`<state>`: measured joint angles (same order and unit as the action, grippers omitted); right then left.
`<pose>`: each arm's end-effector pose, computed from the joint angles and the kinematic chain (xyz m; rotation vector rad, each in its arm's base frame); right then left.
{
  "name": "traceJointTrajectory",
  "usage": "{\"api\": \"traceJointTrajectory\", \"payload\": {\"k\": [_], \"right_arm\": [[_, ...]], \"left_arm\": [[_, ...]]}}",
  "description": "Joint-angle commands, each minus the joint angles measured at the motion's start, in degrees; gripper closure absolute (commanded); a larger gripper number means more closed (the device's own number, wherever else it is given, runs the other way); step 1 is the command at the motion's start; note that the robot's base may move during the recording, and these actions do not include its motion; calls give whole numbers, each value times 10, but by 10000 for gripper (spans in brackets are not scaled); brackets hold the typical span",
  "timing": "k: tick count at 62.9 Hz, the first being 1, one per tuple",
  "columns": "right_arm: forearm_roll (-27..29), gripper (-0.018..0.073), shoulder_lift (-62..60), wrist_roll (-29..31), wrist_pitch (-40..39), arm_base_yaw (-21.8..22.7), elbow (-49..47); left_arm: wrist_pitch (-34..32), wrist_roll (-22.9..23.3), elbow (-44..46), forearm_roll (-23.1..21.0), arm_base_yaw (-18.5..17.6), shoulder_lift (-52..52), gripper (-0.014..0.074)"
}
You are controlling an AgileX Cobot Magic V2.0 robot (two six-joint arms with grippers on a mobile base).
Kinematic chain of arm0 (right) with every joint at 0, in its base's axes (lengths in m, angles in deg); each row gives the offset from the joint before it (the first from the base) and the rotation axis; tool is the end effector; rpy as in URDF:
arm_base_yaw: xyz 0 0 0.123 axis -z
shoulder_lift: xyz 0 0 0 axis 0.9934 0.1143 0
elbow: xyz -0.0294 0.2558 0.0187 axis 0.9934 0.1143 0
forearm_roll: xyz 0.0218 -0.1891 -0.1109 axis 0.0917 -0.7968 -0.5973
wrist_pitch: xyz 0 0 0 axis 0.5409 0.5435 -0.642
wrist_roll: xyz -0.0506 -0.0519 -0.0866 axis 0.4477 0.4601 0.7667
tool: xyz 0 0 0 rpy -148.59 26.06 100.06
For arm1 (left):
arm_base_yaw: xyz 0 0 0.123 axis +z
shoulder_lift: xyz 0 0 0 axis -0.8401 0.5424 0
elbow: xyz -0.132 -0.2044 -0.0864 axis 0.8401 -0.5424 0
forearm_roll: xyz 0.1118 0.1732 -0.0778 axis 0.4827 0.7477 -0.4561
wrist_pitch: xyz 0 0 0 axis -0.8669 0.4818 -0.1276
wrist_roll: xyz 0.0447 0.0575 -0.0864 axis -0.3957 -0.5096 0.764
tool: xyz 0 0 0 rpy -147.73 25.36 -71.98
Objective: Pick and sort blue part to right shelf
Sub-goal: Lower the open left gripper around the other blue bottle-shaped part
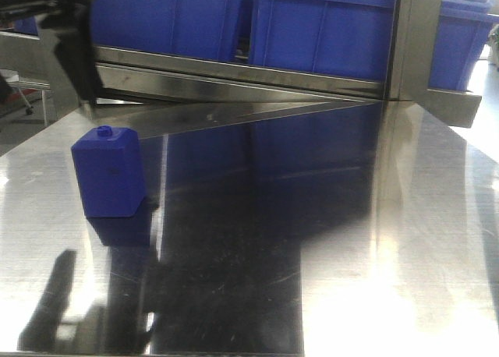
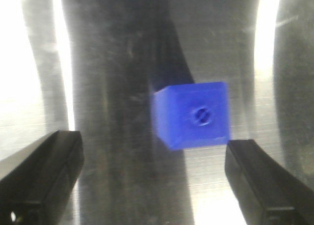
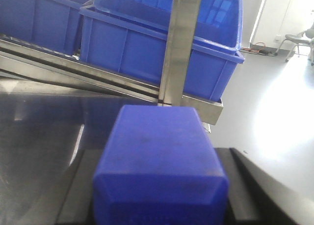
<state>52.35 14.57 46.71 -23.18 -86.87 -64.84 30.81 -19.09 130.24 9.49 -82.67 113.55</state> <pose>0.0752 0.0042 0.2781 -0.1123 1.5955 -0.0218 0.2597 -0.1217 0.2634 0.1918 2.7028 -0.2032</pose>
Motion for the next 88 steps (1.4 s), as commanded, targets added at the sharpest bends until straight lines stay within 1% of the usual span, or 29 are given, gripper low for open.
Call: {"api": "traceJointTrajectory", "payload": {"k": [1,5,13,25,36,44,49,72,88], "right_arm": [[-1,162,5,1,-51,4,-16],[-1,162,5,1,-51,4,-16],[-1,162,5,1,-51,4,-16],[-1,162,5,1,-51,4,-16],[-1,162,5,1,-51,4,-16],[-1,162,5,1,-51,4,-16],[-1,162,5,1,-51,4,-16],[-1,162,5,1,-51,4,-16],[-1,162,5,1,-51,4,-16]], "left_arm": [[12,35,52,6,-24,9,-54],[23,62,70,7,-30,24,-54],[49,98,98,20,-36,53,-54],[82,110,137,22,-49,94,-54],[105,113,159,22,-51,123,-53],[114,113,159,32,-51,130,-54],[115,114,159,39,-51,134,-53],[120,114,159,38,-50,178,-52],[119,114,158,36,-48,187,-52]]}}
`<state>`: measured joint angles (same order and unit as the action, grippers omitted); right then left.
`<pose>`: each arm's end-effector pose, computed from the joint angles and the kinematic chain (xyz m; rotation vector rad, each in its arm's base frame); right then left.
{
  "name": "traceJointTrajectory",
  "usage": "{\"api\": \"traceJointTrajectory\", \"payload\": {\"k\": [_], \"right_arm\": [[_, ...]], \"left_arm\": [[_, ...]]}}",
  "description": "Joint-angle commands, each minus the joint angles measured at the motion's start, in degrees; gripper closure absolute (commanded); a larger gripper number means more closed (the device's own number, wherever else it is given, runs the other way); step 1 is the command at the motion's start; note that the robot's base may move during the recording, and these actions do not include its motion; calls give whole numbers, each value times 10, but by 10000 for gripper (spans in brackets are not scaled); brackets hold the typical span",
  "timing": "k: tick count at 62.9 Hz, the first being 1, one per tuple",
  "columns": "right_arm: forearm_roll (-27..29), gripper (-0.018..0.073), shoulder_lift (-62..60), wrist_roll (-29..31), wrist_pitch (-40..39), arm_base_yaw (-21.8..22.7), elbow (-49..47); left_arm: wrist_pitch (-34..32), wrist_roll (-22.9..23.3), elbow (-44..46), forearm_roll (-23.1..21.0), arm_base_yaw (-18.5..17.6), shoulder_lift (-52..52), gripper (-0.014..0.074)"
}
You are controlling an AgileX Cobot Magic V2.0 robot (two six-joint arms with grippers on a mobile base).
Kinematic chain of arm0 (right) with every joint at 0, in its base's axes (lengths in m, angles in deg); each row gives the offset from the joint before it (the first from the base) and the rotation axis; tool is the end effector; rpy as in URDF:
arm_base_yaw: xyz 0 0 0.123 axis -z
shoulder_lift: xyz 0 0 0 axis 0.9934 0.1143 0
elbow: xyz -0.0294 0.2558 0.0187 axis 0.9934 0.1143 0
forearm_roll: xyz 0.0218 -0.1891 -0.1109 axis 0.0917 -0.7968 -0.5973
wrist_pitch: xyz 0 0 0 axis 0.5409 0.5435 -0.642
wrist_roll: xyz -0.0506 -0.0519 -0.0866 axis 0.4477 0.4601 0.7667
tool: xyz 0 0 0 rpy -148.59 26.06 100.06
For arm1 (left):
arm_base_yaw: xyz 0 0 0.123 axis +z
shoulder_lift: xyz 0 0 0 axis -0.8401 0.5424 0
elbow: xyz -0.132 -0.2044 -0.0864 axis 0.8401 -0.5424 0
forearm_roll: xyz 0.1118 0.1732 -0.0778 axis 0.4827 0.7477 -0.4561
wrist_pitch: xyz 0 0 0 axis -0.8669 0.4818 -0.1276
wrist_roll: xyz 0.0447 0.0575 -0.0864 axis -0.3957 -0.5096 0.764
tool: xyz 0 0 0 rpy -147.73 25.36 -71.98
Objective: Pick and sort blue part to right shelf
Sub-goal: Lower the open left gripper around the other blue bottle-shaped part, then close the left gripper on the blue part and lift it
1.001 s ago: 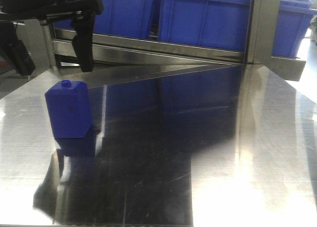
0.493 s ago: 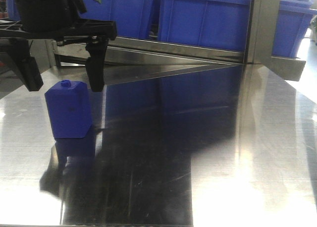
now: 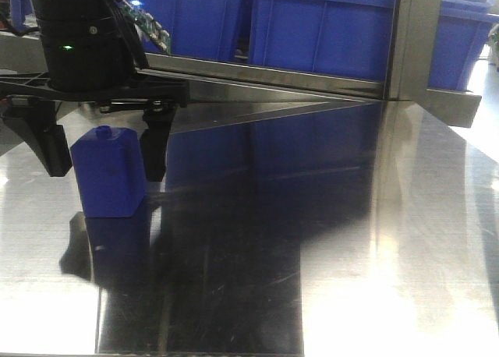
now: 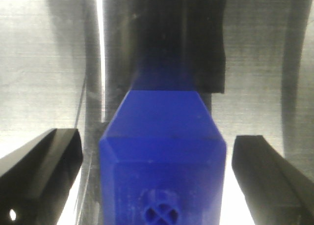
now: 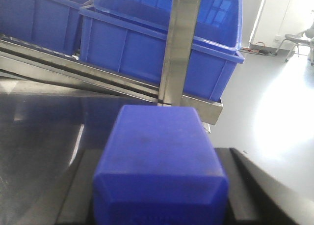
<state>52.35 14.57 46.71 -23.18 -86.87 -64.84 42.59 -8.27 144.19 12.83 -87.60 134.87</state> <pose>0.0752 0.0042 0.2781 -0.1123 1.5955 -0.0218 0.2968 -0.1649 0.2011 0.0885 3.0035 0.0124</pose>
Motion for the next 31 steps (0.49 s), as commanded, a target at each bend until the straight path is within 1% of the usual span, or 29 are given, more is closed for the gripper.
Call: {"api": "traceJointTrajectory", "payload": {"k": [1,22,25,31], "right_arm": [[-1,162,5,1,-51,4,-16],[-1,162,5,1,-51,4,-16],[-1,162,5,1,-51,4,-16],[-1,162,5,1,-51,4,-16]], "left_arm": [[1,5,18,2,1,-26,-52],[-4,5,18,2,4,-26,-50],[-4,5,18,1,4,-26,-39],[-4,5,18,-4,4,-26,18]]}}
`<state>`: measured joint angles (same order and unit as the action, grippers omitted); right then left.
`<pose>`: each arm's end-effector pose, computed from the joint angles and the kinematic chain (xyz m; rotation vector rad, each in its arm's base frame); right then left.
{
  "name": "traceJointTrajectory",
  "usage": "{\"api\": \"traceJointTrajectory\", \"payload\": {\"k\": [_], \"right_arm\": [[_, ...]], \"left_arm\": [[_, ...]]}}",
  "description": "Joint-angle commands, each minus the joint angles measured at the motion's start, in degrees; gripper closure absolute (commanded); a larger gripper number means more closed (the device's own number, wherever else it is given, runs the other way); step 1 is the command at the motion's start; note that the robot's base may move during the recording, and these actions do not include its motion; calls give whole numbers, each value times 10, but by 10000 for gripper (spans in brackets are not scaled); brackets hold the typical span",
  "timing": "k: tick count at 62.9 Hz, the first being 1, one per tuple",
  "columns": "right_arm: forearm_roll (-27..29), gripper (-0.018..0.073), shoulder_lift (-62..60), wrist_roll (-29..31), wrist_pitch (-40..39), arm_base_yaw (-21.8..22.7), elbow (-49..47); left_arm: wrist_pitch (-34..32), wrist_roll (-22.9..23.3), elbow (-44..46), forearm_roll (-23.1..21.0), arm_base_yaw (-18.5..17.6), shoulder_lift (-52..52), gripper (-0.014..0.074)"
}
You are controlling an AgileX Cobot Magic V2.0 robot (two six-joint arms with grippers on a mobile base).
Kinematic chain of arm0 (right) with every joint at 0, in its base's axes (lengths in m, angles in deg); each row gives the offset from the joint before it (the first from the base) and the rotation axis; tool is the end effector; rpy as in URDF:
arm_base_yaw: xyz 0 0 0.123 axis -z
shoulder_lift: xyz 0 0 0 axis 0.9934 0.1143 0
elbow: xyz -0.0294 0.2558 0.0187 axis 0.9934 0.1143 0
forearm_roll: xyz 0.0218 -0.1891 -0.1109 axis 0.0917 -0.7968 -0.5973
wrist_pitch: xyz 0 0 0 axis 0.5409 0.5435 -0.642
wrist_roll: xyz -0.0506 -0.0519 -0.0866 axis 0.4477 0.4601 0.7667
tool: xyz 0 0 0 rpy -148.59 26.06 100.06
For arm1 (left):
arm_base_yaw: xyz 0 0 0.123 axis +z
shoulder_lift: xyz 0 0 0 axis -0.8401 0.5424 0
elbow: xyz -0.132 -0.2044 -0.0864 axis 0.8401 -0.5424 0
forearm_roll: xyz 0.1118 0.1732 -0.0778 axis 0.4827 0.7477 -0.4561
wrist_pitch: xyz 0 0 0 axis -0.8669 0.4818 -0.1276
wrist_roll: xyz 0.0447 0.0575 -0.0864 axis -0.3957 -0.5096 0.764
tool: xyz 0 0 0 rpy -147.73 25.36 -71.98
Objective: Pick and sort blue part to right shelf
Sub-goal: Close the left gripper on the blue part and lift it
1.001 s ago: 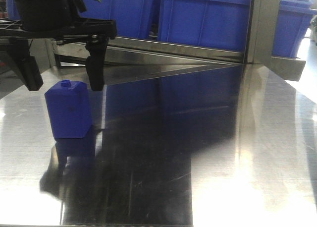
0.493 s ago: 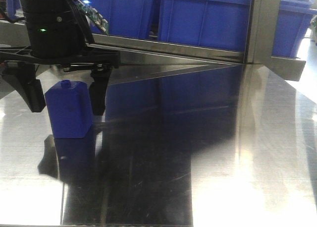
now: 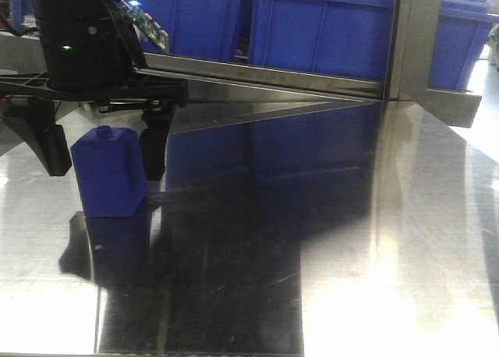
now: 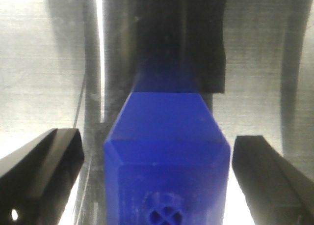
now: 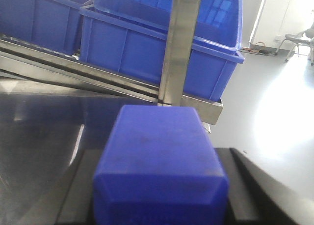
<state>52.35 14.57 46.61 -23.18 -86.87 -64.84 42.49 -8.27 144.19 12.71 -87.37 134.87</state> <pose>0.0752 0.0042 0.2781 -0.1109 1.5955 -0.0205 0.2975 -0.1640 0.2011 0.0815 3.0032 0.0089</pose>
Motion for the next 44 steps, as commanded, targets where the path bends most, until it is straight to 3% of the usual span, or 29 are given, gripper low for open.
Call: {"api": "traceJointTrajectory", "payload": {"k": [1,21,44], "right_arm": [[-1,162,5,2,-51,4,-16],[-1,162,5,2,-51,4,-16],[-1,162,5,2,-51,4,-16]], "left_arm": [[-3,5,18,-5,2,-26,28],[-5,5,18,-8,2,-26,190],[2,5,18,-8,2,-40,274]]}}
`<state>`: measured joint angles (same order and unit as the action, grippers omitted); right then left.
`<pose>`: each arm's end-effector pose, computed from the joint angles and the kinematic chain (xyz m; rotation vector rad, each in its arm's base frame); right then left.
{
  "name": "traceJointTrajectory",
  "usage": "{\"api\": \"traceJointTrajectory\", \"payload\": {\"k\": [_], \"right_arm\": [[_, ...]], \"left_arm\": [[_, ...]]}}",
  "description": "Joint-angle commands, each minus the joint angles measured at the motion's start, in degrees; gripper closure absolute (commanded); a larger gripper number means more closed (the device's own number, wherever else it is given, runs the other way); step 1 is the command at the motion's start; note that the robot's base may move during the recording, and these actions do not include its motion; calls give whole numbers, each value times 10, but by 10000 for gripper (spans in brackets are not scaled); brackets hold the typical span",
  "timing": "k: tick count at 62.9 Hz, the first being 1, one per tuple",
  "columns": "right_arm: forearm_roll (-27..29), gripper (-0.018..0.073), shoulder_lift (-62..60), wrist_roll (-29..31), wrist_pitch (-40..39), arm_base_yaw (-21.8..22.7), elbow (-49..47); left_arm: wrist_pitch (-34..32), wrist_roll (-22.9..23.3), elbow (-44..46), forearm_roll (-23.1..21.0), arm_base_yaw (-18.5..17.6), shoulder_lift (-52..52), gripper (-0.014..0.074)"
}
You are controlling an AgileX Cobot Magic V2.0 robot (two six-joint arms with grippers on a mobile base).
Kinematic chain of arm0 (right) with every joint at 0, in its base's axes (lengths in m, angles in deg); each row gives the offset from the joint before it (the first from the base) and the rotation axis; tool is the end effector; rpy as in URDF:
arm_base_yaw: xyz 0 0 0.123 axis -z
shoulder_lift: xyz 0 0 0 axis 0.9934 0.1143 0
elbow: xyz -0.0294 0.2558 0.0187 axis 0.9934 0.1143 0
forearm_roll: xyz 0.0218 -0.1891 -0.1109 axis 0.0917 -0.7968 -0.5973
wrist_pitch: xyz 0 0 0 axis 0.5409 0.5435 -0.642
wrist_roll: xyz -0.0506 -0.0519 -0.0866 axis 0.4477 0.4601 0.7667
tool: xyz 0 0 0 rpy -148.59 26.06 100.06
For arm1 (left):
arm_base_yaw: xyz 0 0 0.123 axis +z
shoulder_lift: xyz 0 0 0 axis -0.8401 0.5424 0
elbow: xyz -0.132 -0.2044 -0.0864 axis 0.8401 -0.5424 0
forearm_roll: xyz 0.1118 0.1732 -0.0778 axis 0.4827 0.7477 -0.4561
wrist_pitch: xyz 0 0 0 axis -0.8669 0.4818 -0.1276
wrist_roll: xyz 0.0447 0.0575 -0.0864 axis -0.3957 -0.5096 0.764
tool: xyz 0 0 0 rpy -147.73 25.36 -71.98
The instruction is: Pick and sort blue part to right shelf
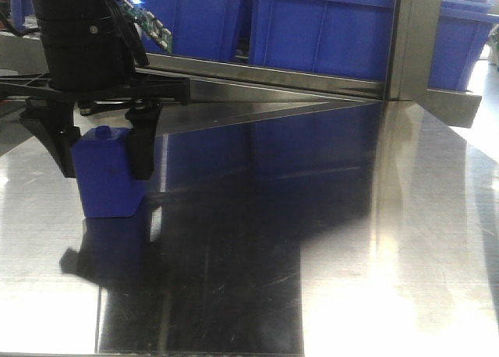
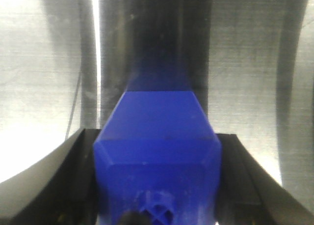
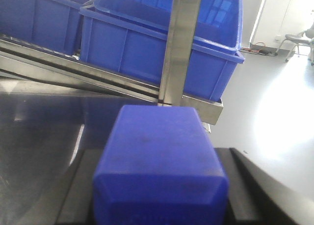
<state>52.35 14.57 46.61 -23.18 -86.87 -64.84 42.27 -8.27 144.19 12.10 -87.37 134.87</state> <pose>0.0752 0.0042 0.2781 -0.1109 1.5955 -0.0205 0.2973 -0.1651 0.2010 0.0759 3.0049 -0.0070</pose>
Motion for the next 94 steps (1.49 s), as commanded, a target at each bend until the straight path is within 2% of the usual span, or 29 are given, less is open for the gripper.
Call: {"api": "traceJointTrajectory", "payload": {"k": [1,9,12,24,32,39,52,63,73,81,94], "right_arm": [[-1,162,5,2,-51,4,-16],[-1,162,5,2,-51,4,-16],[-1,162,5,2,-51,4,-16],[-1,162,5,2,-51,4,-16],[-1,162,5,2,-51,4,-16],[-1,162,5,2,-51,4,-16],[-1,162,5,2,-51,4,-16],[-1,162,5,2,-51,4,-16],[-1,162,5,2,-51,4,-16],[-1,162,5,2,-51,4,-16],[-1,162,5,2,-51,4,-16]], "left_arm": [[4,5,18,-2,2,-43,277],[4,-5,18,-2,2,-76,300],[4,-26,17,-4,2,-91,309],[-32,-189,-16,-62,4,-152,345],[-109,-299,-77,-128,10,-202,366],[-208,-341,-150,-167,21,-254,381],[-423,-342,-304,-170,48,-382,389],[-524,-342,-397,-170,80,-490,389],[-546,-342,-444,-164,126,-571,389],[-546,-342,-466,-142,156,-630,389],[-545,-342,-485,-110,176,-726,389]]}}
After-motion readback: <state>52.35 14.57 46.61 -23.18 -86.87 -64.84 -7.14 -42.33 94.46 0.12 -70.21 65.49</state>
